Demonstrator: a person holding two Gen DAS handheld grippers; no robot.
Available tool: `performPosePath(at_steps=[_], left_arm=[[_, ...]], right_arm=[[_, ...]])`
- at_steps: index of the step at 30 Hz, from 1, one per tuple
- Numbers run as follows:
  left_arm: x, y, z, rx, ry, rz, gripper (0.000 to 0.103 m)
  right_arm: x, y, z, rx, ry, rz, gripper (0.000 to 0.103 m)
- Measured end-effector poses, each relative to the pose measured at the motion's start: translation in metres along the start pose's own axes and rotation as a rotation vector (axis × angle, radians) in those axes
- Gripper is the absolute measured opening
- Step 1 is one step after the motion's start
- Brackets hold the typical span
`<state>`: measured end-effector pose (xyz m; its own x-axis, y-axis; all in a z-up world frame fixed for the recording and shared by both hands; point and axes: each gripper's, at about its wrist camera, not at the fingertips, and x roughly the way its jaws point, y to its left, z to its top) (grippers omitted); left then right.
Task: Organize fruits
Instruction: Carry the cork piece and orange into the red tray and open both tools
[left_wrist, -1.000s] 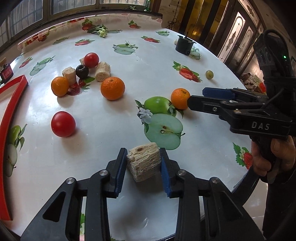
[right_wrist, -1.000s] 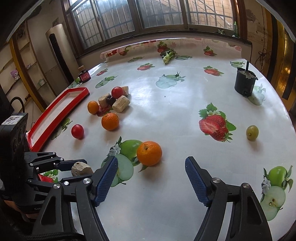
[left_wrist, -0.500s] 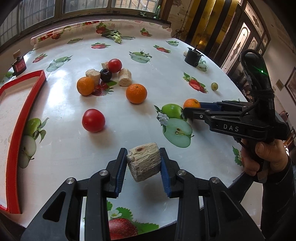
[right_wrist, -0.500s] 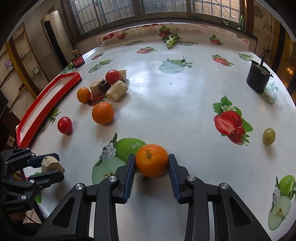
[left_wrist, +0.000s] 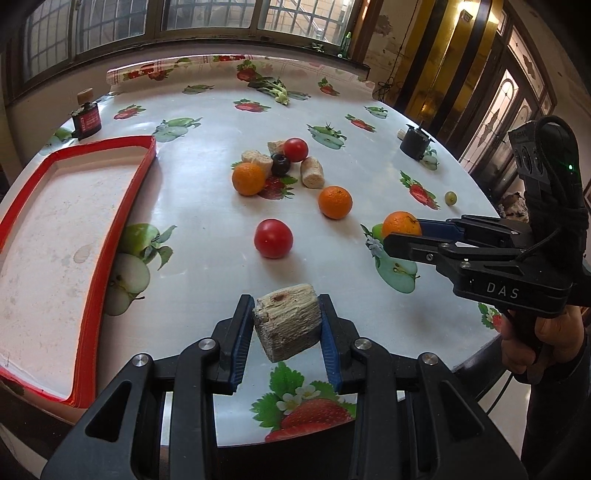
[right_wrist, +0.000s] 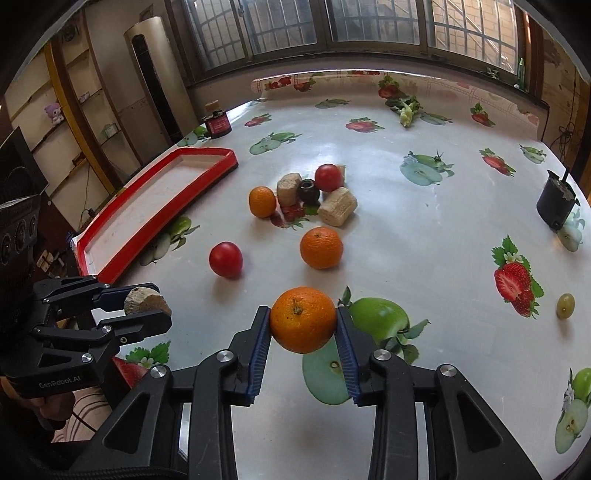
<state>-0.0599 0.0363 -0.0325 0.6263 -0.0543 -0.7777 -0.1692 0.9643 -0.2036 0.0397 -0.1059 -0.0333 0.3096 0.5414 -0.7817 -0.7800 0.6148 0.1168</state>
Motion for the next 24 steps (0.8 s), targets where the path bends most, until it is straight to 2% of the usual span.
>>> performPosePath(at_steps=[12,24], left_arm=[[-0.027,0.050,0.001,-0.082,-0.050,0.073,0.032],[-0.056,0.129,0.003,-0.205,-0.110,0.199,0.032]], right_arm=[[0.014,0.057,0.021,-0.085,-0.004,0.089,0.035],[0.038,0.121,0.061,-0.182,-0.029,0.191,0.035]])
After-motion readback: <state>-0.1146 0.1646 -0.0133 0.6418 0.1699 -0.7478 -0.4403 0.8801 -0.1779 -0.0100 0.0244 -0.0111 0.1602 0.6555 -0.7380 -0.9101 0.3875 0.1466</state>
